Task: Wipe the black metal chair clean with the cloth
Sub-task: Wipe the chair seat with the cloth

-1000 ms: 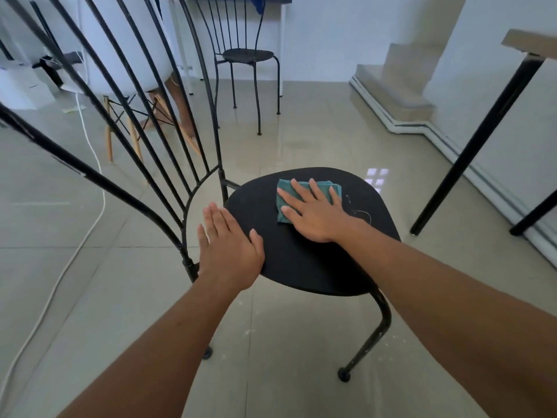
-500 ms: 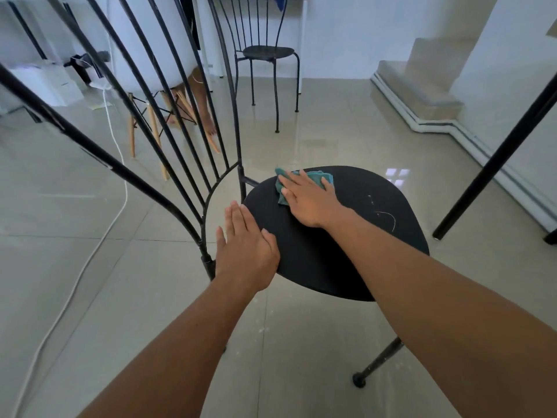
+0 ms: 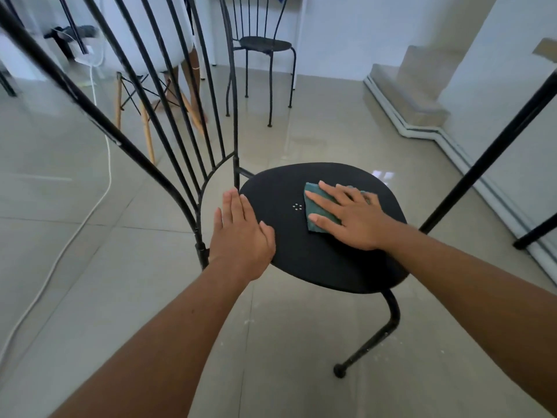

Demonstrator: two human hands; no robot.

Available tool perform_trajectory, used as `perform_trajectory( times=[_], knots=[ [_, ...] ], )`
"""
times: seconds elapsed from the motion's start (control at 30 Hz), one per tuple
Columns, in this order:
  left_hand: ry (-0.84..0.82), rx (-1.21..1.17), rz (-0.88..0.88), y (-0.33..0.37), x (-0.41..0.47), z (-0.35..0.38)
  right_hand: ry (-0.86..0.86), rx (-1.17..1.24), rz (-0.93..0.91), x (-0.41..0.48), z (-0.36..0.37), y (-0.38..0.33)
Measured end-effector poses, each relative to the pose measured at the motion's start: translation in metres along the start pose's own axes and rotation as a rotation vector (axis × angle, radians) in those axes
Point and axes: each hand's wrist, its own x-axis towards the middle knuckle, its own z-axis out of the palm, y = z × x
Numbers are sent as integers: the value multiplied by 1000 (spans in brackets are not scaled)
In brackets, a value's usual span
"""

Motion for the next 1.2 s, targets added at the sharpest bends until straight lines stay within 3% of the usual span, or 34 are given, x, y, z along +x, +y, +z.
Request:
perform_trajectory(
  times=[0.1, 0.23, 0.47, 0.63, 0.83, 1.0, 1.2],
  knots=[
    [-20, 116, 162, -1, 4, -5, 4, 30, 71, 31, -2, -17],
    [-83, 46, 221, 16, 12, -11, 14, 118, 64, 43, 1, -45],
    [-90, -26, 210, 37, 26, -5, 41, 121, -23, -49, 15, -31],
    [-83, 69, 228, 34, 25, 0, 12, 129, 159, -69, 17, 29],
    [-48, 99, 224, 35, 22, 4, 32, 164, 363, 7, 2, 46],
    [-29, 107, 218, 36, 25, 4, 48, 154, 227, 35, 1, -8],
    [-45, 120, 230, 35, 27, 8, 60, 119, -18, -47, 20, -17]
  ],
)
